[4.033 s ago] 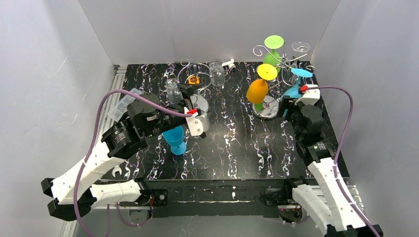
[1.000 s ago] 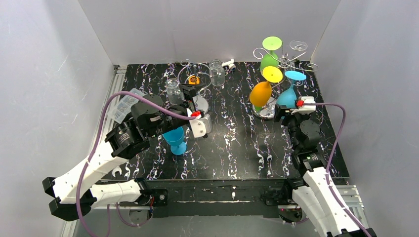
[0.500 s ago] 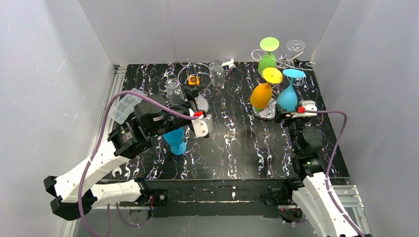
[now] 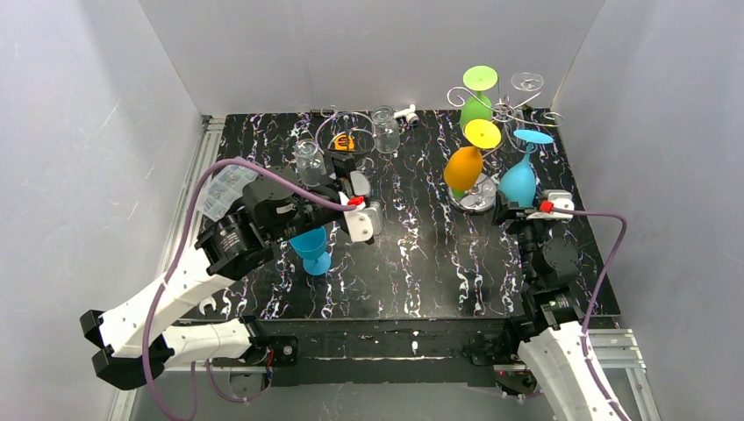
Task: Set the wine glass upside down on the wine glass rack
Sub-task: Turn the wine glass upside down at the wine rack.
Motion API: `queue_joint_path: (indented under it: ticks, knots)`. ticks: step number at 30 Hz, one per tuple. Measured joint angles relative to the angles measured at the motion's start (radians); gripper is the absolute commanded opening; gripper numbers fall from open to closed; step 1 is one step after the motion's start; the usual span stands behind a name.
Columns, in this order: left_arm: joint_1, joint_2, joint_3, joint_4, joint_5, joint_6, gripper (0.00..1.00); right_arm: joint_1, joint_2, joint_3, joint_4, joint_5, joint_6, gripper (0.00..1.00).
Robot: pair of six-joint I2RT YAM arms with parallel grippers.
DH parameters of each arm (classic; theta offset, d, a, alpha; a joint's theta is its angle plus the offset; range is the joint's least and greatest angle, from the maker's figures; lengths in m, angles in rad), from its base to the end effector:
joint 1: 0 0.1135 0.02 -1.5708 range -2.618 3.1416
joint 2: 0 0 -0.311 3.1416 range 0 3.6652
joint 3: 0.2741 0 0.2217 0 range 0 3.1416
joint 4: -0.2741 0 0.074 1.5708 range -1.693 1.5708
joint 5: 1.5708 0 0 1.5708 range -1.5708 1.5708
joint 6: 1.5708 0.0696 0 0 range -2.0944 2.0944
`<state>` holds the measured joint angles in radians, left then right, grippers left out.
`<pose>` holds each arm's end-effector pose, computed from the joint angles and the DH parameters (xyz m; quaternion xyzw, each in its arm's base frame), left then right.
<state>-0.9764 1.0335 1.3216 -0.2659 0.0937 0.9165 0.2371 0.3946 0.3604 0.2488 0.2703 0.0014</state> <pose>0.1019 -0.1624 0.5020 0.5863 0.3811 -0.0541 0.7128 0.0880 0.0022 0.3158 0.0311 0.6296 0.0079 0.7762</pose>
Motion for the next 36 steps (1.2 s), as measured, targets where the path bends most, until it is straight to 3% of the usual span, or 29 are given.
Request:
queue_joint_path:
  ticks: [9, 11, 14, 15, 26, 36]
  knots:
    - [0.0, 0.017, 0.0, 0.004, -0.001, 0.0, 0.98, 0.001, 0.001, -0.029, 0.003, 0.08, 0.079, 0.53]
    - [0.0, 0.019, 0.0, 0.004, -0.001, 0.0, 0.98, 0.001, 0.016, -0.03, 0.014, 0.084, 0.087, 0.64]
    - [0.0, 0.02, 0.0, 0.004, -0.002, 0.0, 0.98, 0.001, 0.039, -0.03, 0.029, 0.079, 0.102, 0.96]
    - [0.0, 0.02, 0.0, 0.004, -0.002, 0.0, 0.98, 0.001, 0.044, -0.03, 0.033, 0.076, 0.108, 0.98]
    - [0.0, 0.033, 0.021, 0.002, -0.005, -0.011, 0.98, 0.001, 0.006, 0.007, -0.113, 0.074, 0.123, 0.98]
    - [0.013, 0.071, 0.052, -0.004, -0.006, -0.053, 0.98, 0.001, -0.067, 0.181, -0.273, 0.062, 0.123, 0.98]
